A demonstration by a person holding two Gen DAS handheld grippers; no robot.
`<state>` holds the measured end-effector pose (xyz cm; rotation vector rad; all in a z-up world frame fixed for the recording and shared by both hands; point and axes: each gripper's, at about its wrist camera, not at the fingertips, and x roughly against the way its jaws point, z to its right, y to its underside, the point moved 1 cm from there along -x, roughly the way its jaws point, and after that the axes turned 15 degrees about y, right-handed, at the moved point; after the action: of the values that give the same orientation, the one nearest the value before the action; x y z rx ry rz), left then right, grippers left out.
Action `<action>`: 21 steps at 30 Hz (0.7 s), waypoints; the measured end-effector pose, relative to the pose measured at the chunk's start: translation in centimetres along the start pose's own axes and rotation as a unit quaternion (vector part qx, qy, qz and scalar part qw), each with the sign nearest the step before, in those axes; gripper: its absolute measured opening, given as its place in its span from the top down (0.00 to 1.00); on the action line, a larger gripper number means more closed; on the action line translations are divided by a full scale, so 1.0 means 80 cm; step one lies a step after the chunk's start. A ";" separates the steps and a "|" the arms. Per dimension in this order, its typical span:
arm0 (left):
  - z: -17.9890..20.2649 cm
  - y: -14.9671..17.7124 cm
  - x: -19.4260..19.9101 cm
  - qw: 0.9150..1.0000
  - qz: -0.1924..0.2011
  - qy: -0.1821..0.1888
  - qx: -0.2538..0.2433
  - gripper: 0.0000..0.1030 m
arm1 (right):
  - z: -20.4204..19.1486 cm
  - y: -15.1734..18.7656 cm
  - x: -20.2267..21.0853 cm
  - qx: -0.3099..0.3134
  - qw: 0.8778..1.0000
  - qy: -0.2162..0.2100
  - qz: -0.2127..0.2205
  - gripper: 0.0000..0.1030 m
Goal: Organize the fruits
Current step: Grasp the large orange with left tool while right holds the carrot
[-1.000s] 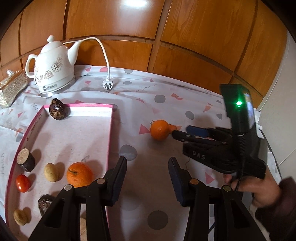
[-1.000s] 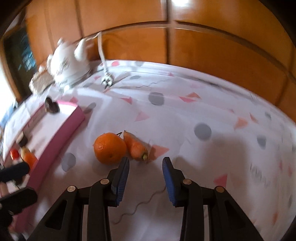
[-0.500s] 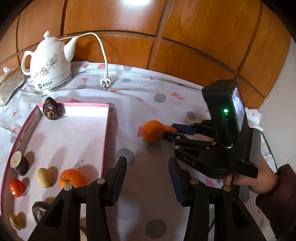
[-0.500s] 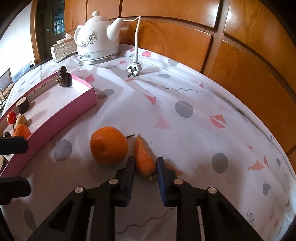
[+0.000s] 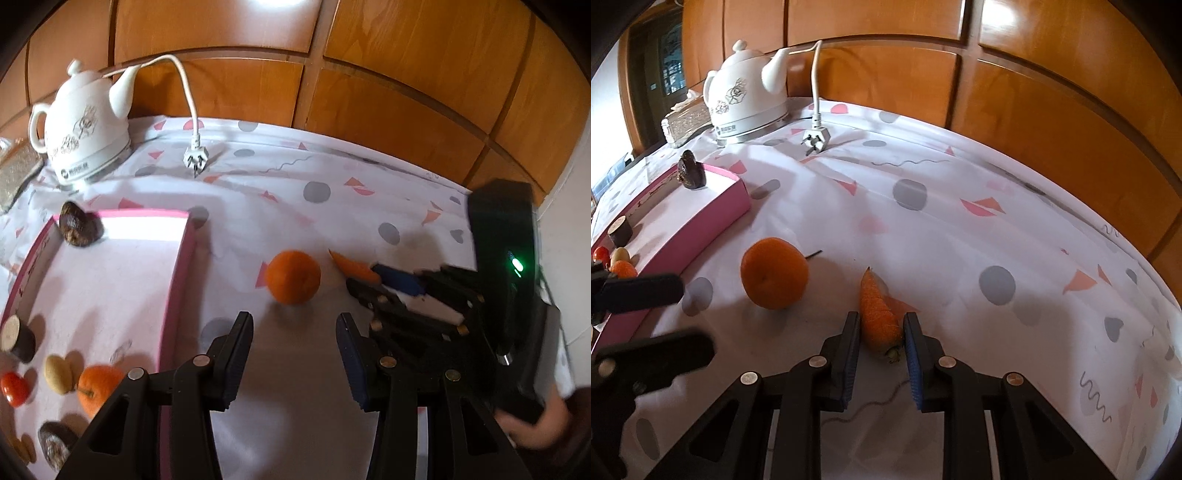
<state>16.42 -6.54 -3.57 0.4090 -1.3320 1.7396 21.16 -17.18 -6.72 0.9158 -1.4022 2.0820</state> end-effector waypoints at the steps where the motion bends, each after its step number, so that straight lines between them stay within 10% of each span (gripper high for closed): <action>1: 0.002 -0.004 -0.005 1.000 0.001 -0.004 0.001 0.54 | 0.002 0.002 0.000 -0.004 1.000 0.001 0.000 0.78; 21: -0.005 -0.037 -0.069 0.999 0.020 -0.042 -0.021 0.62 | 0.013 0.006 -0.003 -0.039 0.999 -0.015 0.003 0.77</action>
<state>21.96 -8.48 -5.80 0.4383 -1.4436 1.7397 21.27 -18.34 -6.92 0.9153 -1.4926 2.0102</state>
